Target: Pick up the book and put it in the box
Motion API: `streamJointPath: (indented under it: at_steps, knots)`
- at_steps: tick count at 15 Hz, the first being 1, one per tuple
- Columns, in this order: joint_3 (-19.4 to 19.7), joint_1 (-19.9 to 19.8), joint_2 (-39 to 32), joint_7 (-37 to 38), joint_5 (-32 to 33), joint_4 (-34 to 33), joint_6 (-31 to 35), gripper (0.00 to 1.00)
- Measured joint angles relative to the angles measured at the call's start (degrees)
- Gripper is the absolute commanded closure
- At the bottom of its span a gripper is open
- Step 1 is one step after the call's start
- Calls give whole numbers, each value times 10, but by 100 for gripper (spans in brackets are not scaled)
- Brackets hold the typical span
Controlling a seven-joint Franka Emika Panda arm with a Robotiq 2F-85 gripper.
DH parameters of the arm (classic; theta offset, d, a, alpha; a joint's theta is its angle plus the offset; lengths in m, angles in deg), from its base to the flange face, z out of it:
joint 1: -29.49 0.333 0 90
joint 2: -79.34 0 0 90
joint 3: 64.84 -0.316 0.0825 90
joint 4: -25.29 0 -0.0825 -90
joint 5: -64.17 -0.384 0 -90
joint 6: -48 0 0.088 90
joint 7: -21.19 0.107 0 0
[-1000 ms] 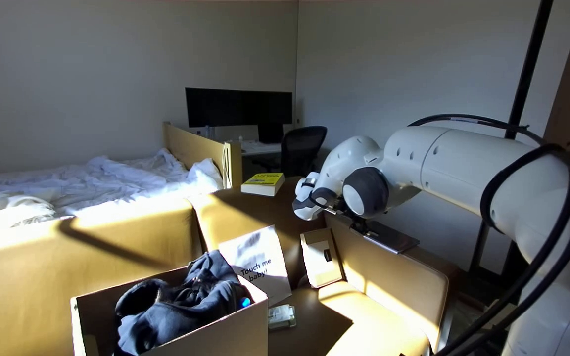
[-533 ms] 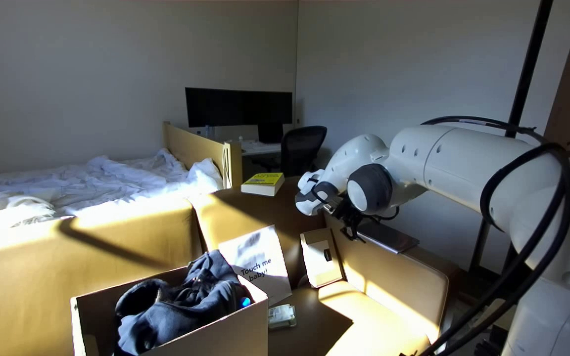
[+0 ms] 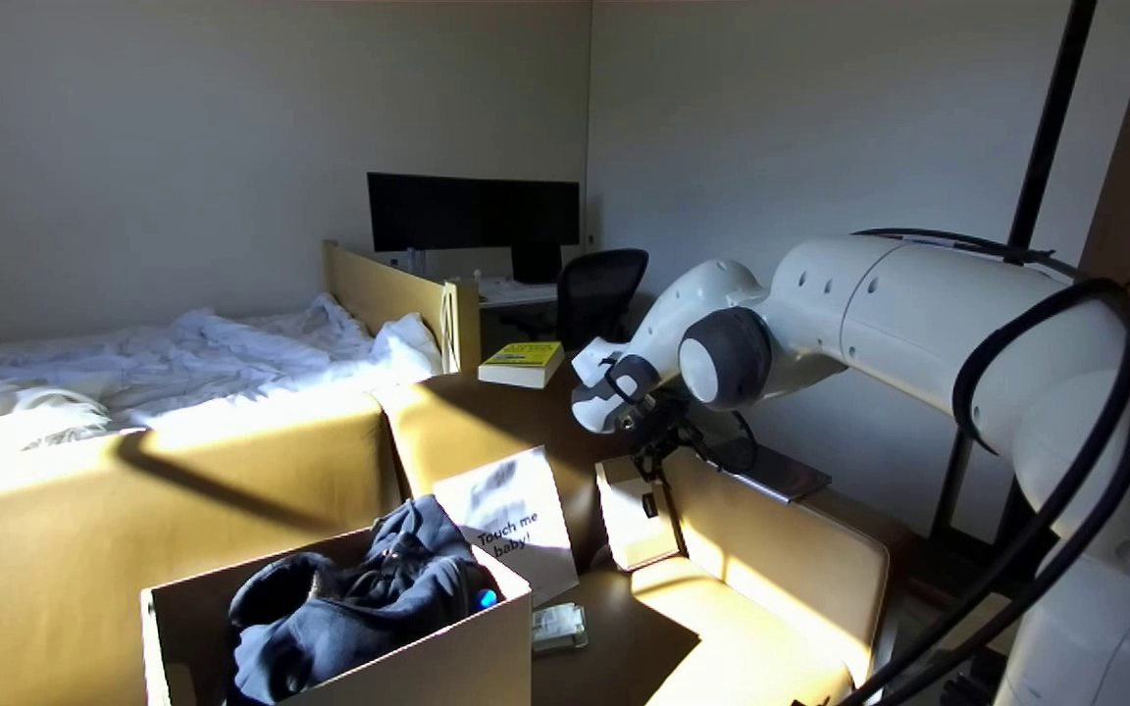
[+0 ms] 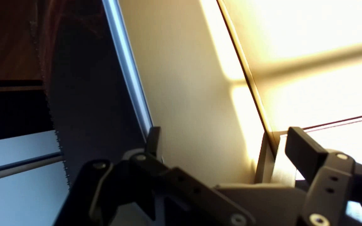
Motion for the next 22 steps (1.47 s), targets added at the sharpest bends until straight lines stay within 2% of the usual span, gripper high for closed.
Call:
streamJointPath:
  at_steps: [5, 8, 14, 18, 22]
  knots:
    - [-1, -12, 5, 109, -11, 38, 69, 0]
    - [7, -8, 31, 141, -6, 84, 116, 0]
    - [27, 35, 113, 157, 17, 214, 124, 0]
    - [45, 61, 174, 198, 22, 299, 134, 0]
    - [81, 80, 206, 220, 12, 343, 154, 0]
